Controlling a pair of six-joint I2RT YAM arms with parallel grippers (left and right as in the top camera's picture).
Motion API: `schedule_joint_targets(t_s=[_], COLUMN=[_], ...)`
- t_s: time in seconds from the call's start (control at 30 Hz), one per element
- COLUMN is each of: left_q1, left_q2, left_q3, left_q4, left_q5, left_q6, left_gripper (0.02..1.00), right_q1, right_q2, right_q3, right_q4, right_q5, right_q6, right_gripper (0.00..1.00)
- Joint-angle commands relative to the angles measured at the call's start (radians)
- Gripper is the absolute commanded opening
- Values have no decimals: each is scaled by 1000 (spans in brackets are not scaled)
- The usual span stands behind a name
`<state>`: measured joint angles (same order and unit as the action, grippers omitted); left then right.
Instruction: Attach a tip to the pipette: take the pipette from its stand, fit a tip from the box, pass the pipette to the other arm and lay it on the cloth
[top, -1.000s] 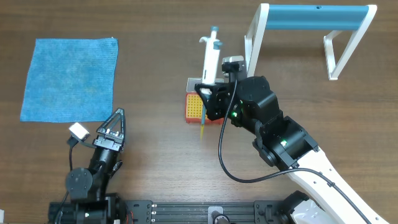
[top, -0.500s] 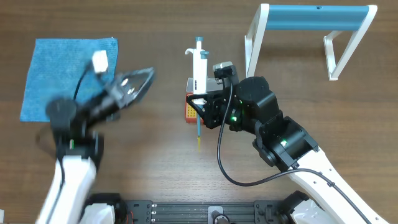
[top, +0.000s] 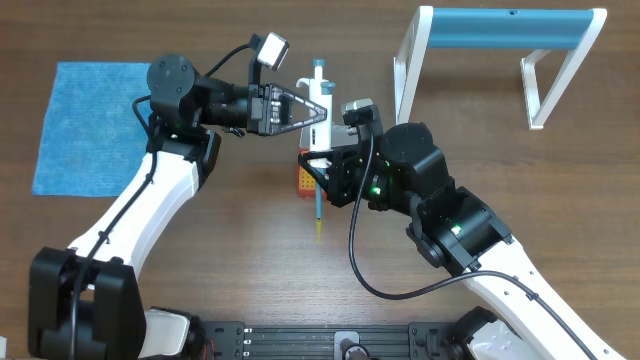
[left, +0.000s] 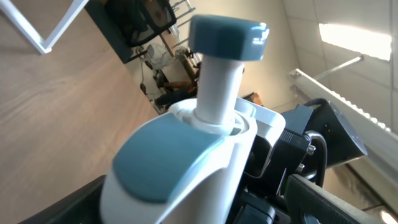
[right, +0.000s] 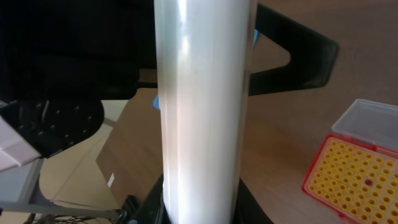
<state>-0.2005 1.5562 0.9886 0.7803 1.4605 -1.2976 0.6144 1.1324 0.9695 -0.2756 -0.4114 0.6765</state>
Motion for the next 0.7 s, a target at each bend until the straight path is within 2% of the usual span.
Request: schedule_joint_targets(t_s=[0.03,0.07,0.2,0.4,0.47,0.57,0.6,0.7], left_q1=[-11,-11,-10,-10,-5,40,68,191], left_q2=[6,6,6,6,6,7,9,26], left_q3=[32,32,32,32,32,32,32,32], left_q4=[29,29,32,32,31,-24,-81,-341], left_q5=[-2,-2,-2,-18,-28,-1,14,33], left_q6=[24,24,24,24,24,79,112,290], left_gripper=[801,671,27,27,27,27,27,27], right_q1=[-3,-3,-3,-3,-3,-25,-51,-148], right_q2=[-3,-3,-3,-3,-3,-5,-5,-9], right_q3=[10,10,10,10,10,10,10,10], right_q4=[23,23,23,23,22,-27,-71,-129], right_q5=[-55,-54,-69,-180,-180,-180,-180,-192], right_q6=[8,8,7,8,7,-32,-70,-96], right_gripper=[80,80,80,80,776,809,809,812])
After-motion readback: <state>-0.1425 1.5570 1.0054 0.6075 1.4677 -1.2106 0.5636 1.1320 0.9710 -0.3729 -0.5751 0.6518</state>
